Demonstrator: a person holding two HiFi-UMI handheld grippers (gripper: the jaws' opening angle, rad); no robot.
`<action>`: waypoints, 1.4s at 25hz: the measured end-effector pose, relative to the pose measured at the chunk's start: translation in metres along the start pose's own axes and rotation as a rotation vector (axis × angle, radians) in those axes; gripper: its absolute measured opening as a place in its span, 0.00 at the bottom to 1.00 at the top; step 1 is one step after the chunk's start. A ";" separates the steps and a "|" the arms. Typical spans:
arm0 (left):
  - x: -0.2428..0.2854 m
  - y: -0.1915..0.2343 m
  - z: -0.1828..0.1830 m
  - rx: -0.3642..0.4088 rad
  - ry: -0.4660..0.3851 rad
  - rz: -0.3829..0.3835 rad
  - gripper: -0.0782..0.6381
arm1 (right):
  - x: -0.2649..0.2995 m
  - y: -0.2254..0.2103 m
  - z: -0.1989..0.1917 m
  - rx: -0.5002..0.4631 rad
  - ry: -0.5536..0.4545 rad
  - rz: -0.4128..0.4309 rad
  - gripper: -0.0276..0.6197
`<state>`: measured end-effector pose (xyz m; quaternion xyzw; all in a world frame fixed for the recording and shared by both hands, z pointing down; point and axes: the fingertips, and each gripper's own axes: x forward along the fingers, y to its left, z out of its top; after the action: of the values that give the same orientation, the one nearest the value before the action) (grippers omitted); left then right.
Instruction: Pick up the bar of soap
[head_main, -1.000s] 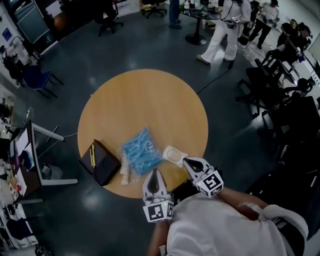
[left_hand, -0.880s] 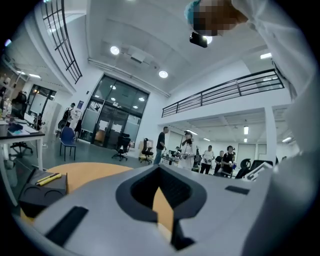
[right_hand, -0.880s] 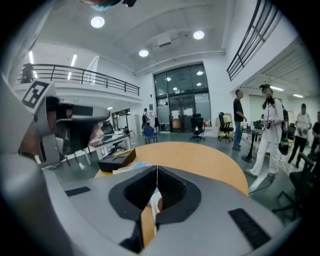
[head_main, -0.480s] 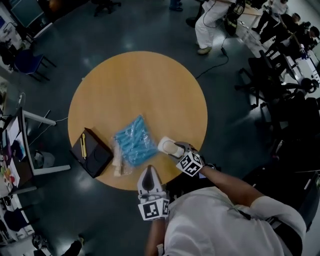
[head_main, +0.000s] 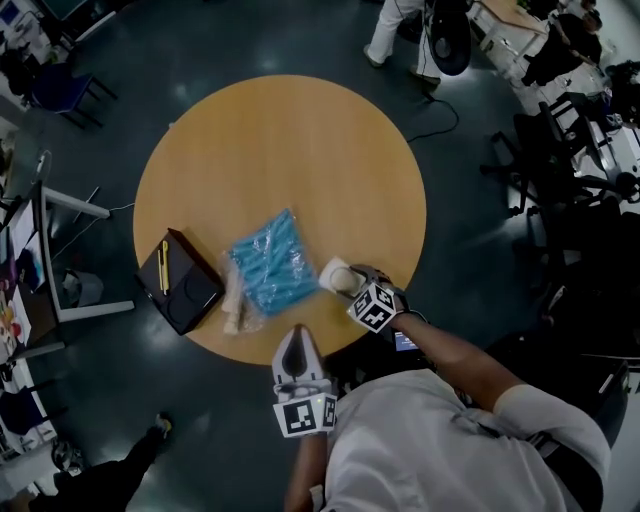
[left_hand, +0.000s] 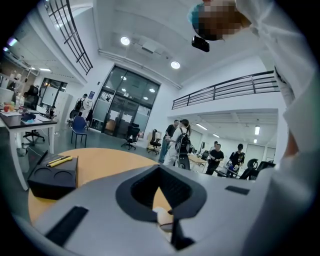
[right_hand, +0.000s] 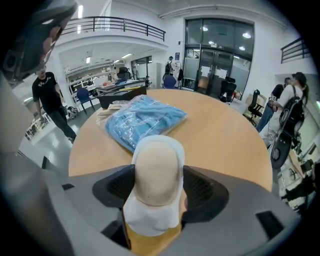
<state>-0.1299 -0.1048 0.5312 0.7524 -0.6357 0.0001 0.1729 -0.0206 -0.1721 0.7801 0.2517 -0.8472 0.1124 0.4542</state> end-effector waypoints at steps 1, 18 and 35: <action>0.000 0.000 0.000 -0.002 0.001 0.004 0.12 | 0.000 0.000 0.000 -0.001 0.001 0.003 0.49; -0.010 0.007 -0.001 -0.003 -0.011 0.029 0.12 | -0.020 -0.011 0.016 -0.049 -0.061 -0.107 0.45; -0.009 -0.015 0.037 0.052 -0.101 -0.068 0.12 | -0.291 0.009 0.123 0.224 -0.877 -0.219 0.45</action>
<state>-0.1252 -0.1035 0.4906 0.7768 -0.6174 -0.0274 0.1207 0.0208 -0.1214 0.4713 0.4107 -0.9104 0.0376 0.0321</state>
